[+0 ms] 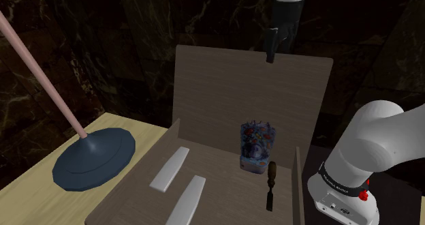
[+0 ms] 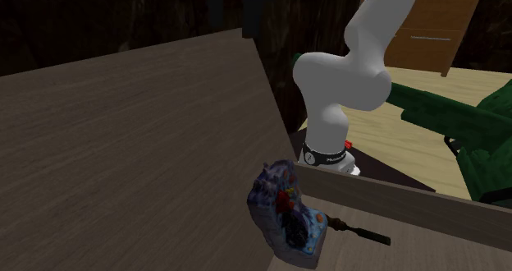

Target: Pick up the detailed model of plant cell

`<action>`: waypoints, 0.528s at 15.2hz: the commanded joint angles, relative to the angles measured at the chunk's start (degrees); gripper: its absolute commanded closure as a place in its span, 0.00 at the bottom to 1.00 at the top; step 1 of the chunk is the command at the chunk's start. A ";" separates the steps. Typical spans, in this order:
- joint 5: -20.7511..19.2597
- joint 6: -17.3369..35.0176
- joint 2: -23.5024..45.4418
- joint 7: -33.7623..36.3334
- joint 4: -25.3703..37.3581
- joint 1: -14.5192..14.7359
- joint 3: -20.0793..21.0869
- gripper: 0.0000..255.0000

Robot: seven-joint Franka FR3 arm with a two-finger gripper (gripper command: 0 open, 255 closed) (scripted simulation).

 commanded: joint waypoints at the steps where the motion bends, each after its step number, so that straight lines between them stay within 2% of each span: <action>1: 0.00 0.00 0.00 0.00 0.00 0.00 0.00 0.00; 8: 2.66 10.30 -1.41 -14.08 -13.48 6.99 -3.44 0.00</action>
